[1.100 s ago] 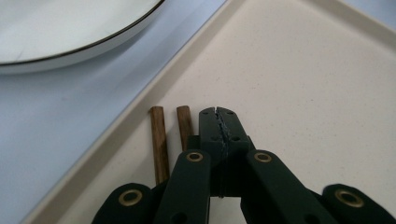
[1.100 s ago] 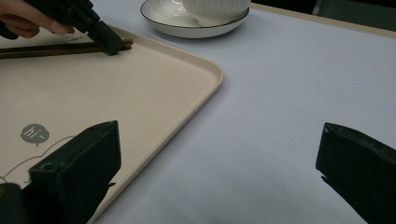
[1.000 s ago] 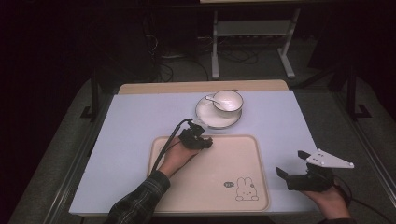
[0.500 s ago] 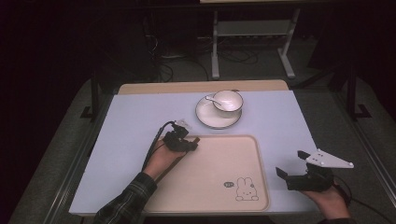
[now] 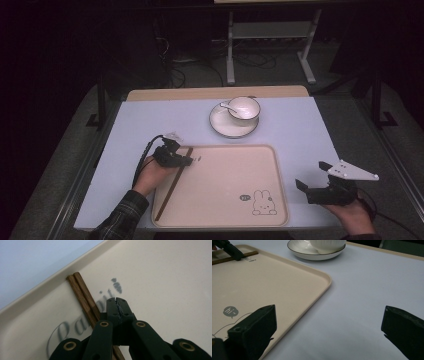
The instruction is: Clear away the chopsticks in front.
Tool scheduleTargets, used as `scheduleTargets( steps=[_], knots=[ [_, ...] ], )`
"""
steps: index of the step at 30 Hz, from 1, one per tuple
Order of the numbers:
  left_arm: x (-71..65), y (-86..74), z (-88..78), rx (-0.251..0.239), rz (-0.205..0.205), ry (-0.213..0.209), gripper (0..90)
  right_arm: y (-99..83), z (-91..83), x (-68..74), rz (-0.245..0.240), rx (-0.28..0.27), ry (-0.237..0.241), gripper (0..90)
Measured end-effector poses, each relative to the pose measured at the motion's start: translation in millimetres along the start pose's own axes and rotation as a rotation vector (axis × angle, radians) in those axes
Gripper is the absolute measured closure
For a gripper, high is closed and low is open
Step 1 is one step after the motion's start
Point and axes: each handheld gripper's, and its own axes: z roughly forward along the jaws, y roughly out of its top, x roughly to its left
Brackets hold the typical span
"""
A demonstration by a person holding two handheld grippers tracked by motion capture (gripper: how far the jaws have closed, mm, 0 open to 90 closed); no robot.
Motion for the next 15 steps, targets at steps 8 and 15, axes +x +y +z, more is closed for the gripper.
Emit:
scheduleTargets(
  steps=[8, 15],
  knots=[
    [6.0, -13.3, -13.6, 0.0, -0.015, 0.031, 89.4, -0.2, -0.3, 0.0, -0.001, 0.0, 0.001, 0.0],
    [7.4, -21.8, -22.8, 0.008, -0.013, 0.07, 89.3, 0.0, -0.2, -0.1, -0.002, 0.0, 0.003, 0.0]
  ],
)
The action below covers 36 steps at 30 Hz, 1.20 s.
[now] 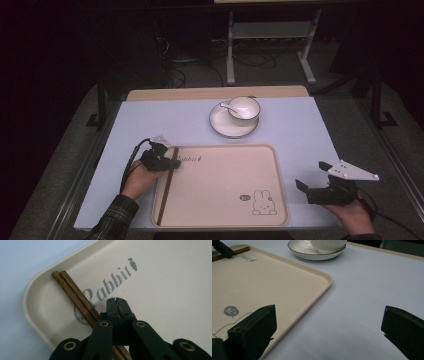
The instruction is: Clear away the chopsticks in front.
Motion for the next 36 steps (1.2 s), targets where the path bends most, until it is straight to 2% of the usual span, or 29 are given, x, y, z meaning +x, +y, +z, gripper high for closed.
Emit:
scheduleTargets(
  steps=[1, 7, 10, 11, 12, 14, 16, 17, 18, 19, 21, 22, 23, 24, 25, 27, 28, 31, 32, 33, 36],
  knots=[
    [-0.6, -1.5, -2.1, 0.005, 0.008, 0.019, 89.3, 0.2, 0.3, 0.1, -0.002, 0.001, 0.001, 0.0],
    [-1.5, -2.0, -2.2, 0.003, 0.009, 0.022, 88.9, 0.4, 1.2, -0.1, -0.003, 0.001, 0.004, 0.0],
    [-2.8, -1.9, -3.2, -0.003, 0.015, 0.021, 84.8, 0.4, 1.1, -0.2, -0.002, 0.0, 0.004, 0.0],
    [-5.0, -1.6, -7.2, -0.027, 0.022, 0.022, 82.5, 0.4, 1.0, -0.1, -0.002, 0.0, 0.004, 0.0],
    [-5.0, -1.6, -7.2, -0.027, 0.022, 0.022, 80.0, 0.4, 1.0, -0.1, -0.002, 0.0, 0.004, 0.0],
    [-8.9, -2.0, -17.2, -0.088, 0.025, 0.026, 75.5, 0.9, 1.5, -0.5, 0.001, -0.002, 0.004, 0.0],
    [-10.4, -3.1, -21.0, -0.104, 0.029, 0.031, 68.6, 1.3, 2.1, -0.7, 0.001, -0.003, 0.006, 0.0],
    [-11.6, -4.9, -24.7, -0.114, 0.034, 0.036, 68.6, 1.7, 2.9, -0.8, -0.002, -0.003, 0.007, 0.0],
    [-12.6, -7.3, -28.4, -0.125, 0.041, 0.04, 65.2, 2.2, 3.9, -0.8, -0.004, -0.002, 0.01, 0.0],
    [-14.3, -13.7, -35.3, -0.148, 0.042, 0.054, 57.3, 3.5, 6.3, -0.3, -0.007, -0.002, 0.016, 0.0],
    [-14.4, -17.1, -38.8, -0.161, 0.043, 0.058, 49.4, 4.9, 8.8, 0.5, -0.01, -0.001, 0.024, 0.0],
    [-14.5, -20.6, -42.1, -0.181, 0.04, 0.072, 49.4, 4.9, 8.8, 0.5, -0.01, -0.001, 0.024, 0.0],
    [-13.8, -27.9, -49.7, -0.221, 0.038, 0.09, 41.9, 6.1, 11.3, 1.1, -0.017, 0.001, 0.031, 0.0],
    [-13.8, -27.9, -49.7, -0.221, 0.038, 0.09, 39.0, 6.1, 11.3, 1.1, -0.017, 0.001, 0.031, 0.0],
    [-13.4, -31.0, -53.3, -0.241, 0.035, 0.097, 39.0, 6.7, 12.3, 1.6, -0.02, 0.002, 0.034, 0.0],
    [-12.1, -40.6, -63.9, -0.293, 0.034, 0.113, 31.6, 7.9, 13.7, 2.4, -0.025, -0.002, 0.044, 0.0],
    [-12.1, -40.6, -63.9, -0.293, 0.034, 0.113, 29.1, 7.9, 13.7, 2.4, -0.025, -0.002, 0.044, 0.0],
    [-10.3, -55.4, -73.2, -0.323, 0.033, 0.114, 24.4, 8.5, 13.7, 3.0, -0.026, -0.01, 0.054, 0.0],
    [-10.3, -55.4, -73.2, -0.323, 0.033, 0.114, 23.1, 8.5, 13.7, 3.0, -0.026, -0.01, 0.054, 0.0],
    [-10.8, -63.5, -76.4, -0.329, 0.031, 0.107, 22.0, 8.5, 13.6, 3.1, -0.026, -0.011, 0.055, 0.0],
    [-12.5, -72.2, -79.2, -0.327, 0.037, 0.101, 20.3, 8.4, 13.7, 3.0, -0.026, -0.009, 0.055, 0.0]
  ],
)
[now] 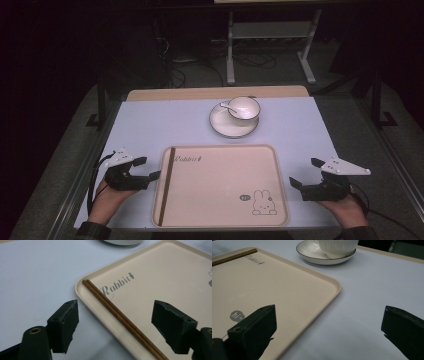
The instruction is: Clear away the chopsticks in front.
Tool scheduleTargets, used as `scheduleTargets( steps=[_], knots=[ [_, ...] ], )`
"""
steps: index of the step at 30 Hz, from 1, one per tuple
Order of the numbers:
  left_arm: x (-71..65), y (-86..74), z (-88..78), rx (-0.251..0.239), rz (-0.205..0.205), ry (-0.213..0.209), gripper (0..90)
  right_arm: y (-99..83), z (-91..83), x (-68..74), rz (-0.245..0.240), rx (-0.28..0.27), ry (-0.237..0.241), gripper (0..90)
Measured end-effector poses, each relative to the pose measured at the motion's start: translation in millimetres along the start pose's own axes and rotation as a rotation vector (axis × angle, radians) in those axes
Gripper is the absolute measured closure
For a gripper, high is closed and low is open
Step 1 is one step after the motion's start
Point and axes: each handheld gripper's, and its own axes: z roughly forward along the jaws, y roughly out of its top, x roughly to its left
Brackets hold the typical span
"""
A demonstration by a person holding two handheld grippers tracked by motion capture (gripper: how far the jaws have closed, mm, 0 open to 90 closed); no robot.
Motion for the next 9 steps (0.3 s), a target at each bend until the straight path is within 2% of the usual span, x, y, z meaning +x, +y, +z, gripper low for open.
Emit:
scheduleTargets(
  steps=[3, 9],
  knots=[
    [-3.4, -7.2, -6.2, 0.005, 0.022, 0.009, 19.4, -0.1, 0.5, -0.1, 0.0, 0.004, -0.002, 0.0],
    [-1.1, -8.4, -7.0, -0.005, 0.012, 0.015, 19.3, 0.1, 0.8, 0.2, 0.0, 0.005, -0.002, 0.0]
  ],
)
